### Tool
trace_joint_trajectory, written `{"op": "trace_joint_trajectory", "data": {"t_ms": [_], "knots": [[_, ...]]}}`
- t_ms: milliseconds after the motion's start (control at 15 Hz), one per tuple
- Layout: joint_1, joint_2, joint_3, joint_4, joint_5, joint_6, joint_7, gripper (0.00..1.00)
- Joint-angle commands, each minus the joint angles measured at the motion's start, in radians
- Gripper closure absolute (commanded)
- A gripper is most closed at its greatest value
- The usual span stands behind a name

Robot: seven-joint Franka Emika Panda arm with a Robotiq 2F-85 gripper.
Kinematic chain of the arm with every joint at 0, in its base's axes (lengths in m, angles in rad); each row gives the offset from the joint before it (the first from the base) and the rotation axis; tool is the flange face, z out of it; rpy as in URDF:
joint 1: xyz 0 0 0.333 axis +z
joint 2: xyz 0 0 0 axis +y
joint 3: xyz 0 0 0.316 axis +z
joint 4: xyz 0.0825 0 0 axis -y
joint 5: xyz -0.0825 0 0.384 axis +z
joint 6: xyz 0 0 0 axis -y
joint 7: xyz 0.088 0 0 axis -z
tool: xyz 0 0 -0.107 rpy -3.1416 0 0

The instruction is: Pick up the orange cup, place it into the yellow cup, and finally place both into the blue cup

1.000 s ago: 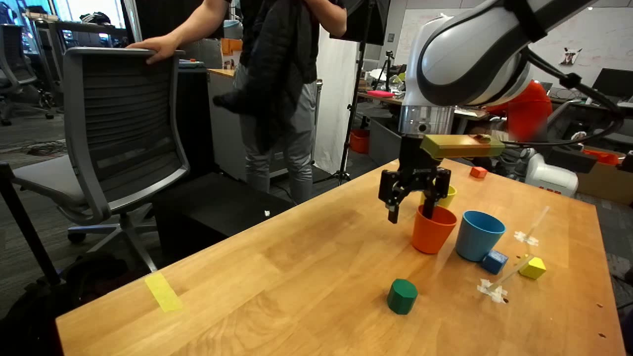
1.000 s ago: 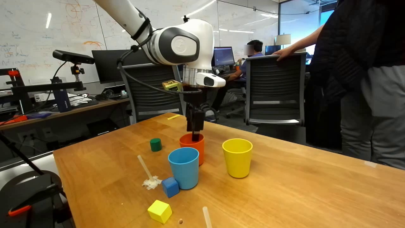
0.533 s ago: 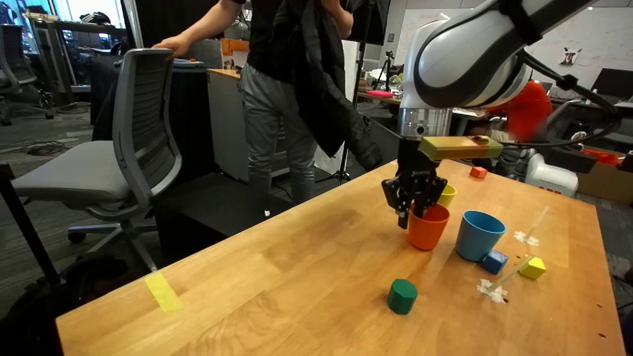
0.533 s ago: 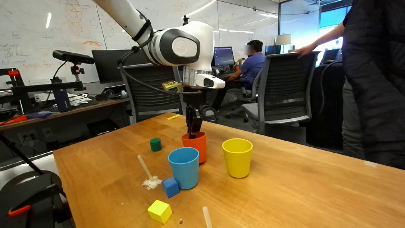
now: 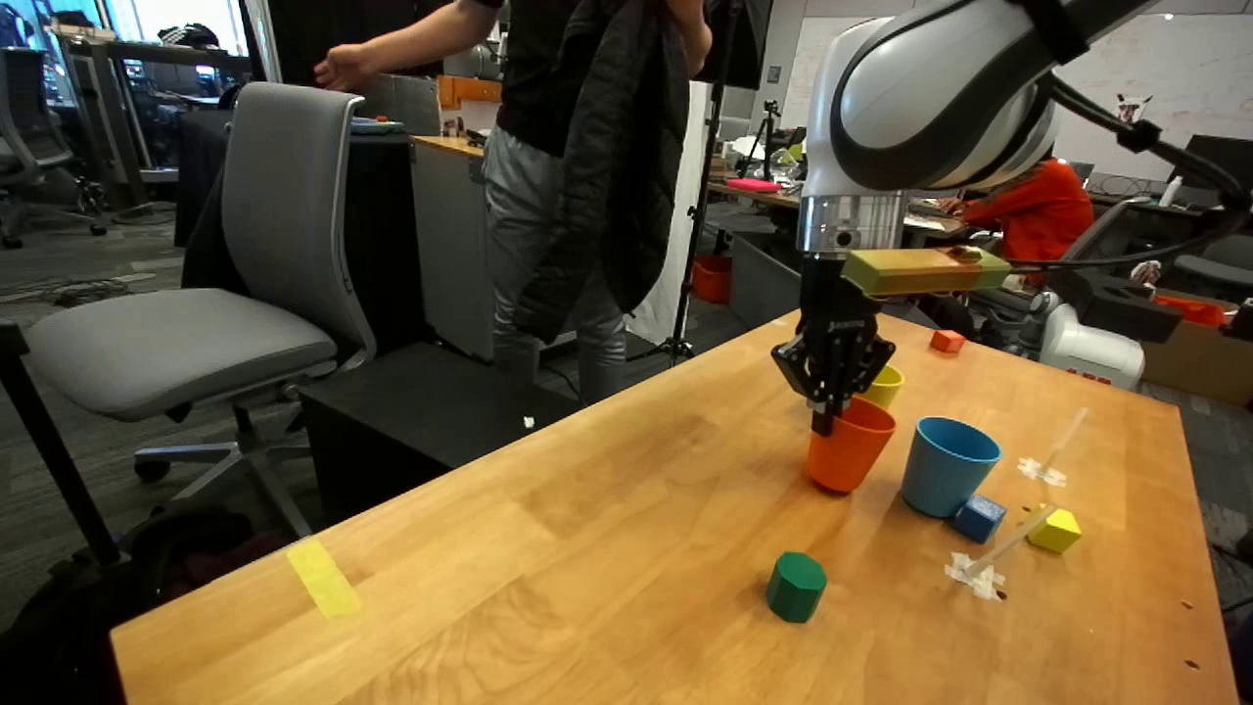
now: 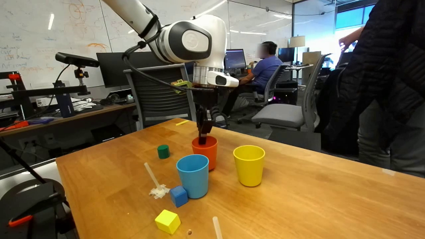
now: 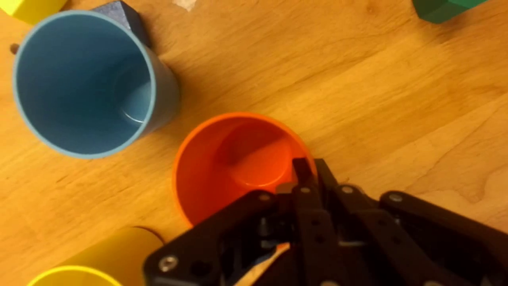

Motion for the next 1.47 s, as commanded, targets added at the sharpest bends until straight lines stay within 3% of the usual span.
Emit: {"op": "trace_joint_trajectory", "data": {"t_ms": [0,467,733,1000,1400], "knots": [[0.001,-0.035,-0.019,0.007,-0.013,-0.054,0.016,0.99],[-0.065,-0.092,-0.023,0.116,0.069,-0.21,0.007,0.99],[-0.088,-0.119,-0.052,0.231,0.049,-0.281,0.052,0.99],[-0.106,-0.08,-0.088,0.356,0.026,-0.335,0.113,0.99],[-0.129,0.006,-0.112,0.432,0.027,-0.361,0.175,0.99]]}}
